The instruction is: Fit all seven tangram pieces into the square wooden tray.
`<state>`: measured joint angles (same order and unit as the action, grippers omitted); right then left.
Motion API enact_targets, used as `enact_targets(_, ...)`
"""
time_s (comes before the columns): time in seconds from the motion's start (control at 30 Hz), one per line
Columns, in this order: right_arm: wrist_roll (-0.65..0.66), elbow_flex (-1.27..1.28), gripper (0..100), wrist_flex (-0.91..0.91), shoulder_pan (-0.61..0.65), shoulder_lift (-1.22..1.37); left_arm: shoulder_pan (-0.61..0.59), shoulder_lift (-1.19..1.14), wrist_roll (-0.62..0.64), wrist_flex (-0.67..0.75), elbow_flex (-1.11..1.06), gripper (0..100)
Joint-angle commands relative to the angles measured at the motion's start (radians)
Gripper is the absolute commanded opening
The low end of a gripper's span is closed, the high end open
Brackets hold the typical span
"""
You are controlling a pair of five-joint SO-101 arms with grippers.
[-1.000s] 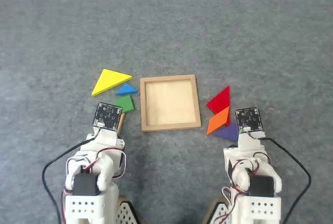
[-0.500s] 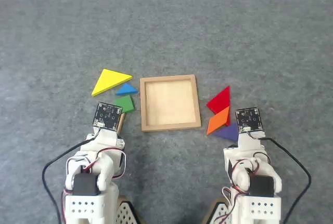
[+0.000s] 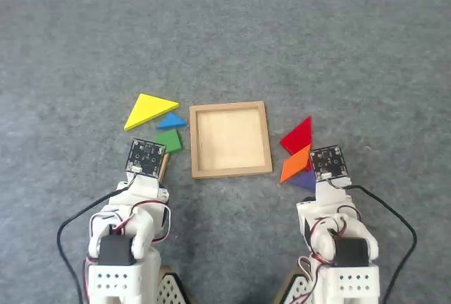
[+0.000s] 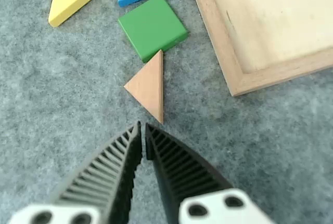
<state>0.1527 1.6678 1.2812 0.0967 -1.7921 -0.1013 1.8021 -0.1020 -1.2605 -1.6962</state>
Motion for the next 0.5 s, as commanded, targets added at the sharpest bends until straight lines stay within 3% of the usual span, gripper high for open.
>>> enact_targets(0.0,0.012,0.017,0.8,-0.099,0.007,-0.022,0.006,0.015,0.000,-0.002,0.015,1)
enact_targets(0.2,0.183,-0.080,0.9,-0.380,0.015,-0.022,0.006,0.015,0.000,-0.002,0.015,1)
enact_targets(0.33,0.078,-0.218,1.3,-0.325,0.044,-0.021,0.006,0.015,0.000,-0.002,0.015,1)
enact_targets(0.47,-0.002,-0.302,11.2,-0.219,0.104,-0.021,0.006,0.015,0.000,-0.002,0.015,1)
